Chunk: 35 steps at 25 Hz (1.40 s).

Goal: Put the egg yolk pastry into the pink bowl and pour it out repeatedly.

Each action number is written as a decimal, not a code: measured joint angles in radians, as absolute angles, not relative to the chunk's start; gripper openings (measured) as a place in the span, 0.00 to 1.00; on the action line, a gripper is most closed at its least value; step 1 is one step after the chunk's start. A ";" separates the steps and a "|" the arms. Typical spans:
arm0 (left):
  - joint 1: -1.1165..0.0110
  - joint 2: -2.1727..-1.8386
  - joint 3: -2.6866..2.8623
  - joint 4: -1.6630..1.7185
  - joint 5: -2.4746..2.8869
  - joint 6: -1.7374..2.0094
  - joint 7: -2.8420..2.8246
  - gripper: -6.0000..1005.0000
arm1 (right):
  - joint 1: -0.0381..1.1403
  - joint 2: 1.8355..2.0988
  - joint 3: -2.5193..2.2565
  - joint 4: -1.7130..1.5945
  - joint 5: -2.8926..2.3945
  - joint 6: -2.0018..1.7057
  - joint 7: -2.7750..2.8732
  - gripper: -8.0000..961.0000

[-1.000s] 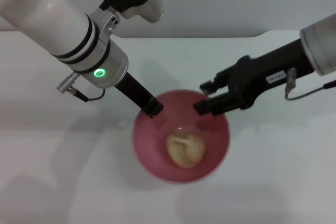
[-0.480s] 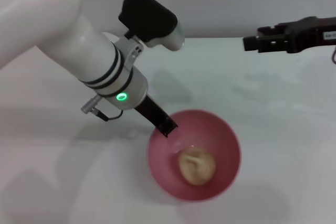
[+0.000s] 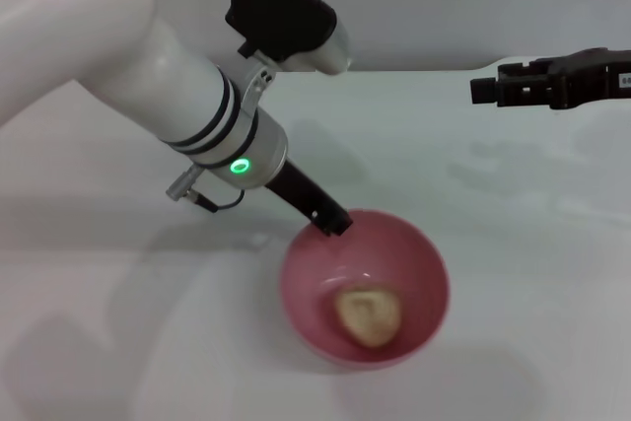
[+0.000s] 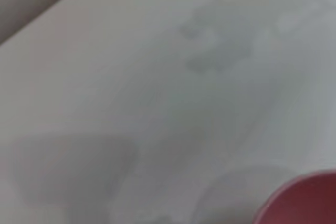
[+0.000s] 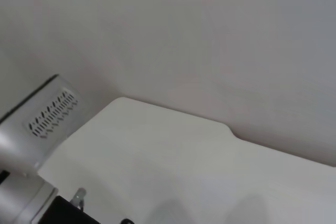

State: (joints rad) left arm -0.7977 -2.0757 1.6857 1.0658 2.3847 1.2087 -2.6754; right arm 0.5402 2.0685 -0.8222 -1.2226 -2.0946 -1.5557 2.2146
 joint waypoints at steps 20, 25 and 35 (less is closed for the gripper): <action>-0.513 -2.059 1.017 0.940 1.496 1.131 -2.130 0.75 | 0.477 2.067 -0.673 -0.784 -1.598 -1.327 1.803 0.63; -0.408 -2.059 0.847 0.749 1.115 1.212 -1.772 0.81 | 0.447 2.067 -0.598 -0.524 -1.215 -1.332 1.596 0.63; -0.297 -2.072 0.805 0.504 0.881 1.257 -0.681 0.81 | 0.438 2.077 -0.561 -0.154 -0.818 -1.326 0.884 0.63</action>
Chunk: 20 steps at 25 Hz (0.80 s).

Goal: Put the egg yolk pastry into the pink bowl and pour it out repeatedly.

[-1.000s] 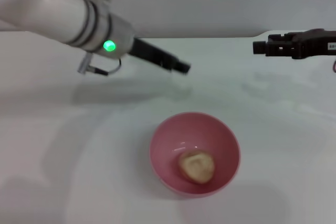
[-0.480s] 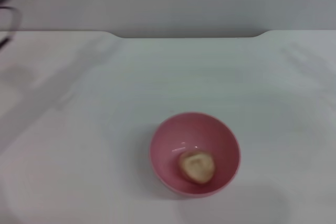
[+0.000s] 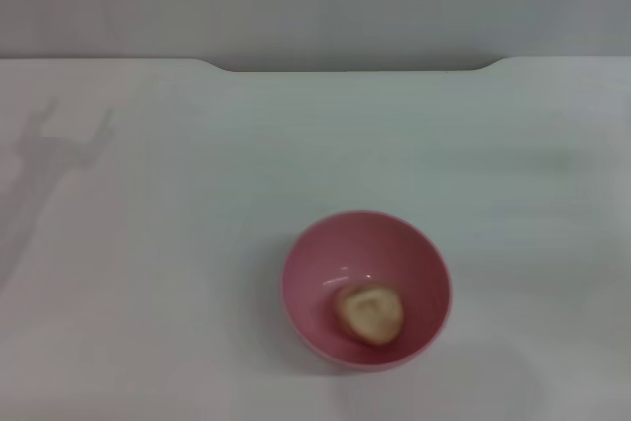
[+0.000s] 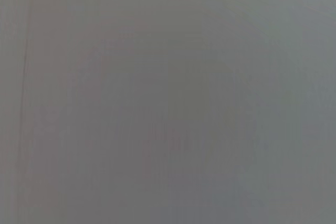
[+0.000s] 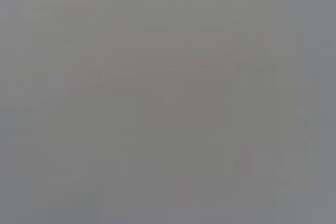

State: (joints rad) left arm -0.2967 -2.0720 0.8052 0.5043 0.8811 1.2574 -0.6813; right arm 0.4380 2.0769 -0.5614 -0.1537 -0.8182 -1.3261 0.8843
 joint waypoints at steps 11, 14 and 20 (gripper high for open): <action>-0.339 -2.076 0.800 0.215 0.778 1.358 -0.072 0.81 | 0.490 2.088 -0.539 0.187 -0.637 -1.410 0.165 0.63; -0.339 -2.076 0.803 0.192 0.777 1.366 -0.078 0.81 | 0.491 2.088 -0.543 0.213 -0.640 -1.430 0.172 0.63; -0.336 -2.077 0.800 0.170 0.776 1.382 -0.083 0.81 | 0.503 2.088 -0.538 0.218 -0.665 -1.431 0.180 0.63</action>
